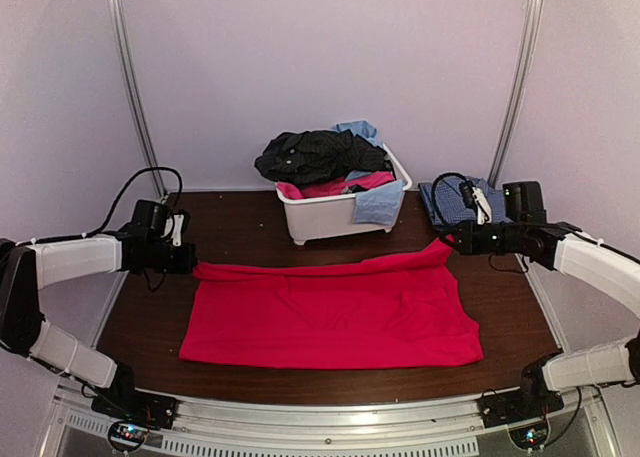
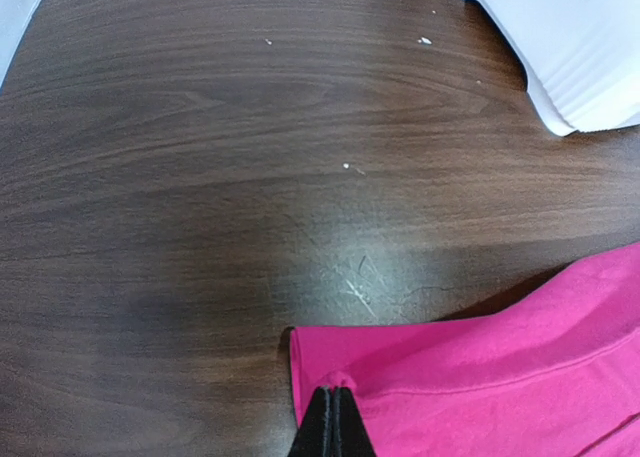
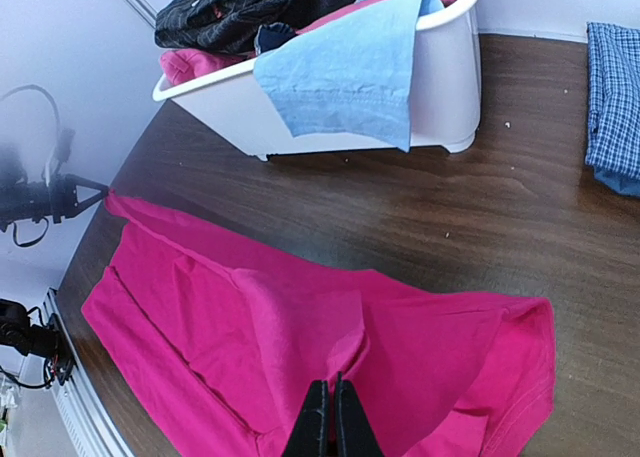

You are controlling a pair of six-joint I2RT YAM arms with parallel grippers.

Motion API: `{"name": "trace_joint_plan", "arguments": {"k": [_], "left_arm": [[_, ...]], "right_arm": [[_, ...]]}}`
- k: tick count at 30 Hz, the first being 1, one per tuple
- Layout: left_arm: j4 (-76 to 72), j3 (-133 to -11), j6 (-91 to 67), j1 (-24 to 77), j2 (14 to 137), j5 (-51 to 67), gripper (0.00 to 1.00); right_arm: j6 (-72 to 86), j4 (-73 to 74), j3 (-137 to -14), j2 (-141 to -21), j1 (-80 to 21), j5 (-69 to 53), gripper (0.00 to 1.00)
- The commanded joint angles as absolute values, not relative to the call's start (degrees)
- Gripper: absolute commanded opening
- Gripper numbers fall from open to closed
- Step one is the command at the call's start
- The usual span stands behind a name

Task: Fold and stack the mixed laundry pile
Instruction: Fold the 1/3-folded T-shirt at the center of the board.

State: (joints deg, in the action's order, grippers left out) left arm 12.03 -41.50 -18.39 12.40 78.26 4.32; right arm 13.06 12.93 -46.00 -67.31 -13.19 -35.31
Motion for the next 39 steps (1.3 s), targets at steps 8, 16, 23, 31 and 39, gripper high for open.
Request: {"name": "trace_joint_plan", "arguments": {"k": [8, 16, 23, 31, 39], "left_arm": [[13.70, -38.55, -19.45, 12.11, 76.78, 3.78, 0.00], [14.42, -37.23, -19.60, 12.13, 76.84, 5.72, 0.00], [16.74, -36.77, -20.20, 12.21, 73.99, 5.42, 0.08], [21.89, -39.78, -20.13, 12.15, 69.61, 3.73, 0.26], [18.84, -43.23, -20.21, 12.22, 74.14, 7.56, 0.29]], "right_arm": [[23.65, 15.07, -34.65, -56.04, -19.41, -32.02, 0.00], [23.66, 17.46, -33.75, -58.78, -21.00, -31.46, 0.00], [23.72, 20.58, -34.17, -58.09, -21.01, -29.84, 0.00], [24.69, 22.86, -35.30, -57.55, -21.00, -30.10, 0.00], [26.68, 27.94, -35.07, -58.04, -20.92, -25.84, 0.00]]}}
